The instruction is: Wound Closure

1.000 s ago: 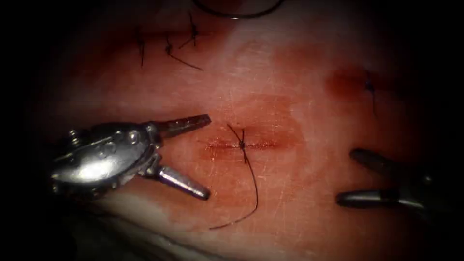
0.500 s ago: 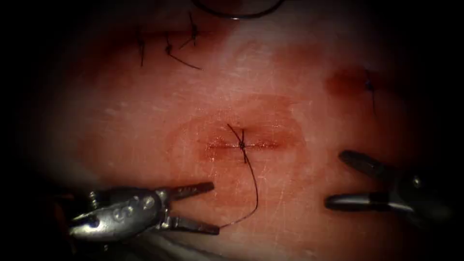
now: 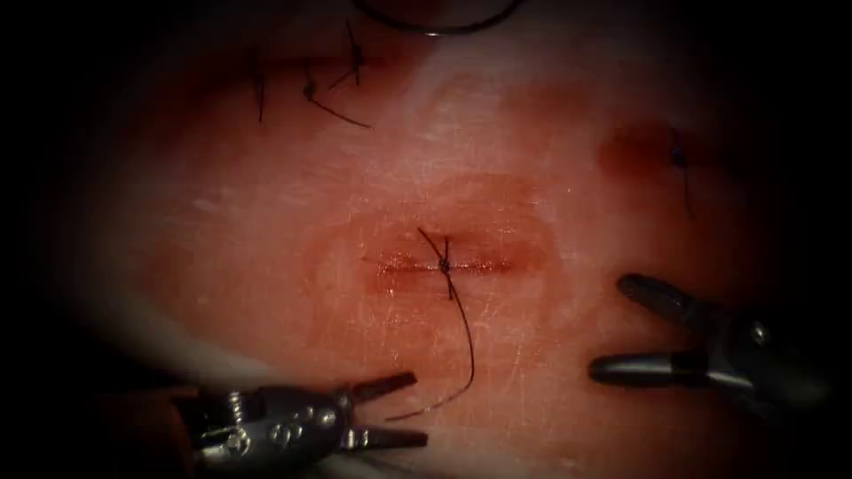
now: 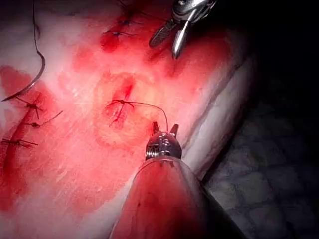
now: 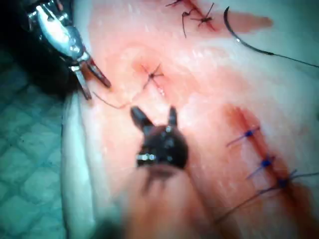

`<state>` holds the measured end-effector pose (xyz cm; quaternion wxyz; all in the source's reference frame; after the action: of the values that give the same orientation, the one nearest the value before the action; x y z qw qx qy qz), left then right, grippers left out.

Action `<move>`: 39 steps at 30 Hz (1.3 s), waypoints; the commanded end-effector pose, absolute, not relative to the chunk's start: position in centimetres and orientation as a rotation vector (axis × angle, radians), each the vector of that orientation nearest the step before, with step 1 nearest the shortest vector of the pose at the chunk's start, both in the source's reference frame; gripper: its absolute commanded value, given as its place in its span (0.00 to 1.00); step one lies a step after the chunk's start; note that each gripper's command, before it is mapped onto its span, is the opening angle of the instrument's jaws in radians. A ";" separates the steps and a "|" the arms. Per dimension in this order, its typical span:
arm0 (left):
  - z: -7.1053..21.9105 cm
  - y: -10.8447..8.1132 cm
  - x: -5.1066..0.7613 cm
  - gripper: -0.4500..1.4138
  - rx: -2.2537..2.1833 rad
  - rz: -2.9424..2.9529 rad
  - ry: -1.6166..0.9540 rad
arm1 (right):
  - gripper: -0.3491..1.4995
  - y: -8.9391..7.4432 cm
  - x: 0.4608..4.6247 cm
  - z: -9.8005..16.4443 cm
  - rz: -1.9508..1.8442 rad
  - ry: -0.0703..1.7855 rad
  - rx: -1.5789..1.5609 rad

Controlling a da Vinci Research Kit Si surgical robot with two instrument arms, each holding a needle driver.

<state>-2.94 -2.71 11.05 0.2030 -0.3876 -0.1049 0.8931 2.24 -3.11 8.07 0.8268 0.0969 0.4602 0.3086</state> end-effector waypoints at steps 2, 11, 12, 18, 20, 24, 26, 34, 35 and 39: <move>11.2 -2.8 -2.98 0.47 -1.054 2.518 -0.284 | 0.92 -3.2 2.33 8.1 0.656 0.978 0.209; 11.4 -3.0 -3.08 0.40 -1.016 2.581 -0.296 | 0.92 -3.2 2.37 8.1 0.651 0.979 0.204; 11.4 -3.0 -3.07 0.36 -1.015 2.582 -0.294 | 0.92 -3.2 2.37 8.1 0.651 0.979 0.204; 11.4 -3.0 -3.01 0.00 -1.013 2.604 -0.302 | 0.92 -3.2 2.38 8.1 0.652 0.978 0.204; 11.4 -3.0 -2.98 0.00 -1.018 2.613 -0.295 | 0.92 -3.2 2.39 8.1 0.652 0.978 0.204; 11.3 -2.9 -2.94 0.00 -1.021 2.634 -0.265 | 0.92 -3.2 2.42 8.1 0.649 0.980 0.208; 11.3 -2.9 -2.92 0.00 -1.016 2.640 -0.244 | 0.92 -3.2 2.45 8.1 0.639 0.983 0.211; 10.9 -2.6 -2.82 0.00 -1.058 2.618 -0.187 | 0.90 -3.2 2.57 8.2 0.505 1.016 0.199; 10.8 -2.5 -2.81 0.00 -1.066 2.616 -0.177 | 0.90 -3.2 2.59 8.2 0.475 1.019 0.191; 10.6 -2.3 -2.73 0.00 -1.084 2.603 -0.152 | 0.91 -3.2 2.72 8.2 0.363 1.033 0.148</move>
<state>-2.66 -2.26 10.53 0.1599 -0.3795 -0.0502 0.9099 2.65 -3.18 8.18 0.8520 0.0699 0.4905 0.1690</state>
